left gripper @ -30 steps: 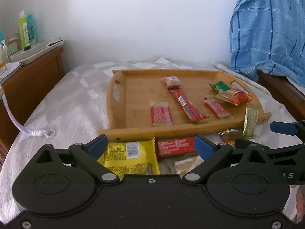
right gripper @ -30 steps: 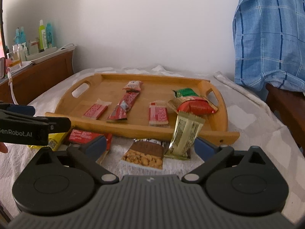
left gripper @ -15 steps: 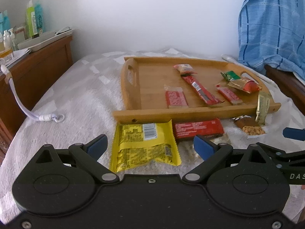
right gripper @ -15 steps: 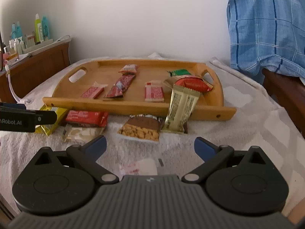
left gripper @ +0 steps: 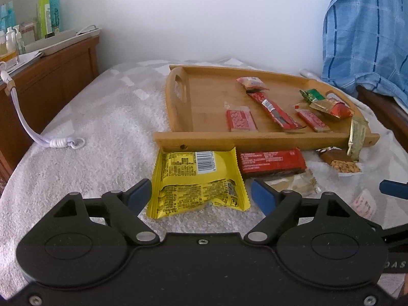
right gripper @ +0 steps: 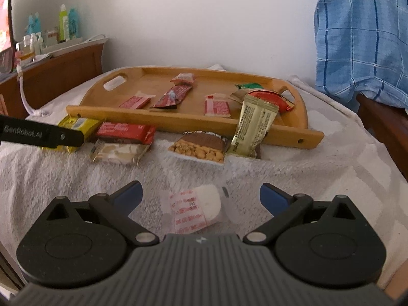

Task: Organize snacks
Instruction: 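Move both open tools back to the snacks beside the tray, then grasp the yellow snack bag with the left tool while the right tool grasps the white-red packet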

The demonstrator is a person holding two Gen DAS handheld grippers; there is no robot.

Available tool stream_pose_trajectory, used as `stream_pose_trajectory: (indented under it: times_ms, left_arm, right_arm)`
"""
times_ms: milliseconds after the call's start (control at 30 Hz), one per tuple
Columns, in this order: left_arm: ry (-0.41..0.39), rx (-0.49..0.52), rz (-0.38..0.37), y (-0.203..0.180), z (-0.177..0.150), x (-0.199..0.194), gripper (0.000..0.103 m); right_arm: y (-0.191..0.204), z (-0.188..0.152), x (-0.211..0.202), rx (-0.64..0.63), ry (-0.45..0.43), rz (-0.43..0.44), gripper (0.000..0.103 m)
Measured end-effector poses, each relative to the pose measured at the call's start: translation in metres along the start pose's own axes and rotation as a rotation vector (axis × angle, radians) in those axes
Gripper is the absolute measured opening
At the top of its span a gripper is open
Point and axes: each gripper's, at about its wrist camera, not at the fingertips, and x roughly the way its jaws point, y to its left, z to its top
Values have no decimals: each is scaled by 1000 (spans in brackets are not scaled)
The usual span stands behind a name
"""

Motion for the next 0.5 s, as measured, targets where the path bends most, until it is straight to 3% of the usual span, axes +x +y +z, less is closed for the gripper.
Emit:
stream_pose_trajectory:
  times_ms: [133, 200, 333, 433, 500]
  left_arm:
    - [6, -22, 25, -1, -3, 8, 84]
    - [19, -38, 37, -2, -4, 14, 84]
    - [12, -34, 55, -6, -8, 18, 84]
    - [7, -34, 58, -7, -10, 18, 84]
    - [5, -41, 65, -7, -10, 18, 77]
  right_arm:
    - [5, -5, 0, -31, 5, 23, 103]
    - [9, -6, -1, -51, 7, 31, 94]
    - [14, -8, -2, -85, 0, 36, 92]
    - [14, -8, -4, -102, -5, 40, 84]
    - [13, -6, -4, -104, -9, 38, 75]
